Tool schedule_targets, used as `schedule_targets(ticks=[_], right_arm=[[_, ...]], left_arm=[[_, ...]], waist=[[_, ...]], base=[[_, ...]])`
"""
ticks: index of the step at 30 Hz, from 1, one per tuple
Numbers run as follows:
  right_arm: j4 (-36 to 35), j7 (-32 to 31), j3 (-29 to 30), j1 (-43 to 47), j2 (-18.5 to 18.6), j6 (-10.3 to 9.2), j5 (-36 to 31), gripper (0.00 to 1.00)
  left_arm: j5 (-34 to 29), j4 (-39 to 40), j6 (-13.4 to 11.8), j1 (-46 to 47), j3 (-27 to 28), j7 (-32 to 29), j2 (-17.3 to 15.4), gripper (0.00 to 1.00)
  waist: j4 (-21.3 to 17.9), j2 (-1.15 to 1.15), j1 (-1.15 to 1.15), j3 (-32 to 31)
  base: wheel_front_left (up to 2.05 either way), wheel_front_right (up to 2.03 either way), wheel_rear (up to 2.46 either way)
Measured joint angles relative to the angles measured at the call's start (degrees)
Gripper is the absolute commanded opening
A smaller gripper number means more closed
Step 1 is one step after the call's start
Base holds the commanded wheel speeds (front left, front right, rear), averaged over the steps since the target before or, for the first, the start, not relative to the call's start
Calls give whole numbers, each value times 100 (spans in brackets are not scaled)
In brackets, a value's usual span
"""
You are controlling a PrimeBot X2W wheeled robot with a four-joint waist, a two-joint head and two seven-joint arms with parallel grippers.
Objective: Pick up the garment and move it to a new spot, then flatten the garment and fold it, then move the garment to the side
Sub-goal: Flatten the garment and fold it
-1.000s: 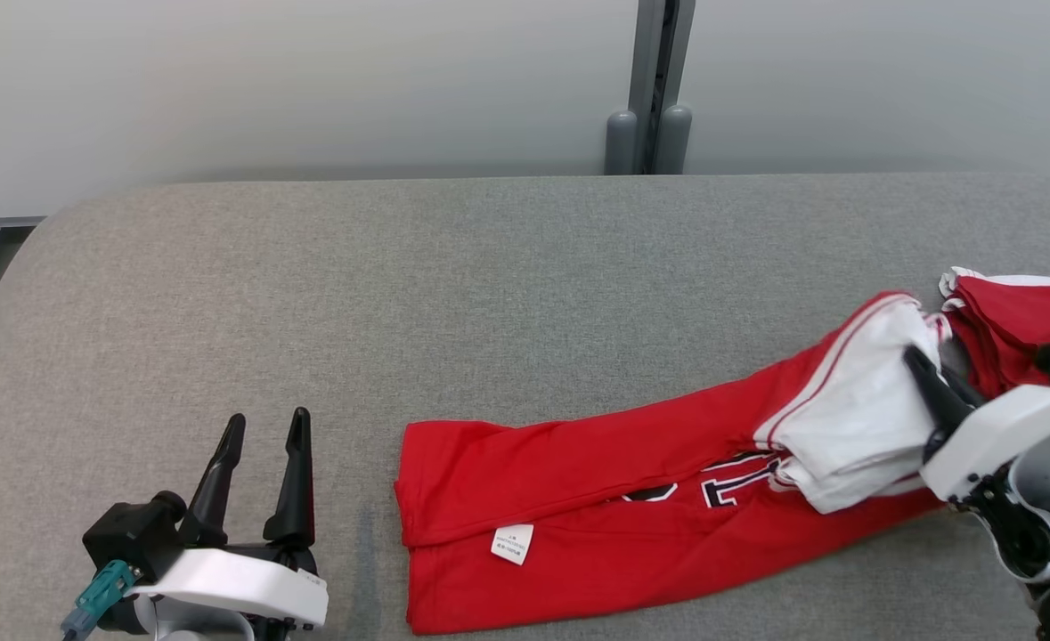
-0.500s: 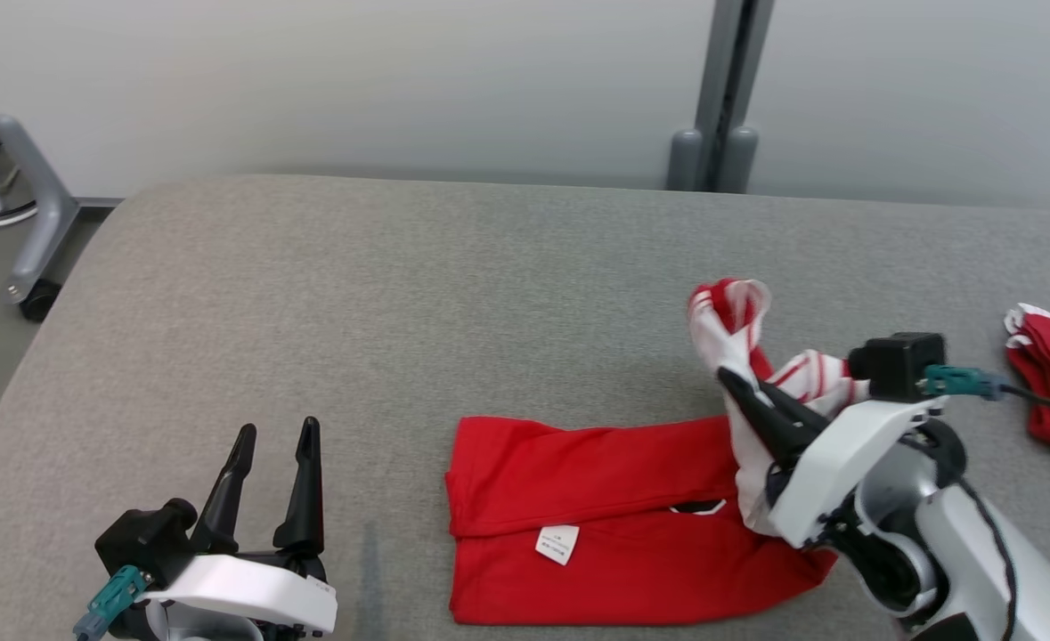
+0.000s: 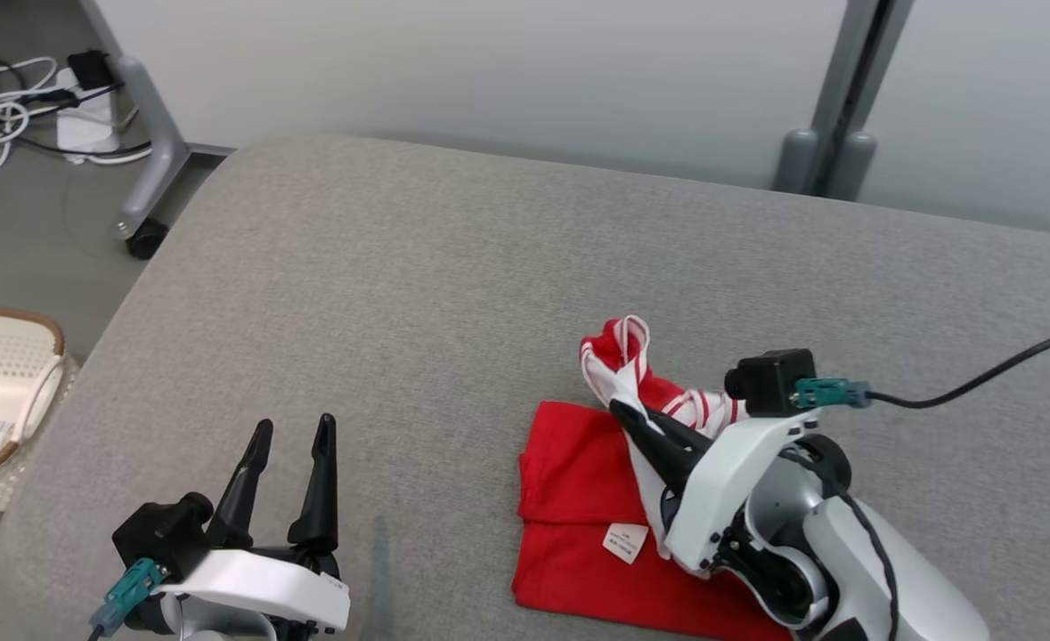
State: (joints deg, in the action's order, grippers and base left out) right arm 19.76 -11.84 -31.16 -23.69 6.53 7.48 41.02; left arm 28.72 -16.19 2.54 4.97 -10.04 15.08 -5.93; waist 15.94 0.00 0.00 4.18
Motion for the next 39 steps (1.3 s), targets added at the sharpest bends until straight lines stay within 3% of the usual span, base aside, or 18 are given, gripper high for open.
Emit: schedule_targets(ticks=[10, 12, 13, 14, 19, 24, 29, 39], right_arm=[[993, 328, -684, -365, -227, 0, 240, 0], [1095, 381, -860, -425, -246, 0, 380, 45], [1129, 411, -938, -441, -265, 0, 435, 93], [1161, 442, -1018, -467, -281, 0, 485, 100], [948, 711, -1310, -618, -298, 0, 838, 100], [100, 1145, -1265, -698, -55, 1, 1366, 100], [-333, 1534, -684, -711, 709, 0, 1416, 100], [0, 1901, 637, -62, 1327, 0, 872, 100]], left_arm=[[-40, -90, 48, 31, 35, 0, 30, 100], [-41, -101, 49, 38, 52, 0, 35, 100], [-41, -111, 49, 43, 54, 0, 40, 100], [-41, -123, 52, 46, 57, 0, 45, 100], [-49, -151, 58, 49, 86, 0, 54, 100], [-58, -147, 58, 47, 132, 1, 43, 100], [-93, -87, 42, -9, 170, 0, 31, 100], [-103, 32, 33, -91, 209, 0, 34, 100]], waist=[[272, 0, 0, 72], [260, 0, 0, 78], [248, 0, 0, 78], [228, 0, 0, 78], [45, 0, 0, 50], [-206, 0, 0, -34], [-475, 0, 0, -136], [-770, 0, 0, -226]], base=[[0, 0, 0], [0, 0, 0], [0, 0, 0], [0, 0, 0], [0, 0, 0], [0, 0, 0], [0, 0, 0], [0, 0, 0]])
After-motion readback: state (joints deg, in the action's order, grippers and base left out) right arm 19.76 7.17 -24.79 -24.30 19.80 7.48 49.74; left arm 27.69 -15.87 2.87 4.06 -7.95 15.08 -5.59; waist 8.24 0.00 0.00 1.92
